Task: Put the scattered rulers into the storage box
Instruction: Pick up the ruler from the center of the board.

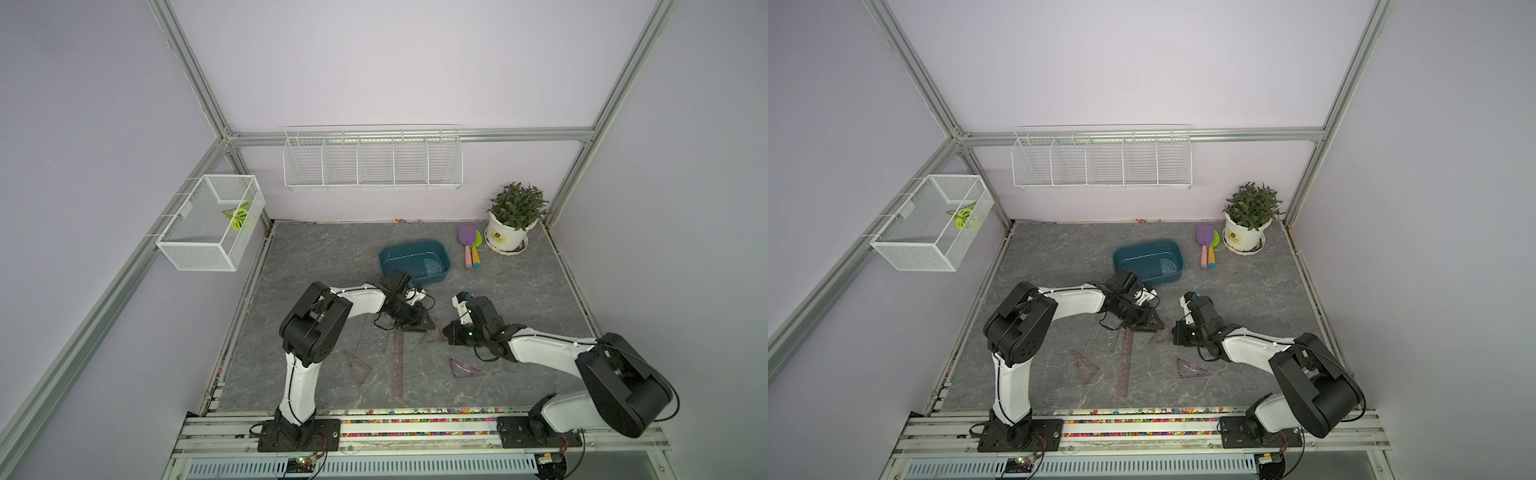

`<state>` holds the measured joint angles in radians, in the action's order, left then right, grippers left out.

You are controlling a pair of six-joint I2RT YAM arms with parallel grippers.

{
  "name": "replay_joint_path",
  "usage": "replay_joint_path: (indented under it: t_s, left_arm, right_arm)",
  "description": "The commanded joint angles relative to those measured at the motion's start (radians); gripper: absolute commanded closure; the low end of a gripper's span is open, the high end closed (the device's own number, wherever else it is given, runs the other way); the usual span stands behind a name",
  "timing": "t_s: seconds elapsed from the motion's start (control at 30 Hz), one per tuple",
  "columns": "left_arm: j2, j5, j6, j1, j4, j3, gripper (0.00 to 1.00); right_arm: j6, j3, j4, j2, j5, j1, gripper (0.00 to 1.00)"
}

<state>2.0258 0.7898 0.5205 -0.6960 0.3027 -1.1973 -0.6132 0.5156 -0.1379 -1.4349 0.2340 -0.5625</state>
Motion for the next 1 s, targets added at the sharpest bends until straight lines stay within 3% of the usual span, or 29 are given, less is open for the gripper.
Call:
replay_joint_path:
  t_s: [0.0,0.97]
  left_arm:
    - [0.009,-0.062,-0.002,-0.009,0.052,0.036,0.58]
    - [-0.045,-0.115,-0.032,0.013,0.142,0.053,0.48]
  right_arm:
    - [0.001,0.023,0.001,-0.007,0.011,-0.005,1.0]
    - [-0.022,-0.097,-0.068,-0.131,-0.036,-0.017,1.0]
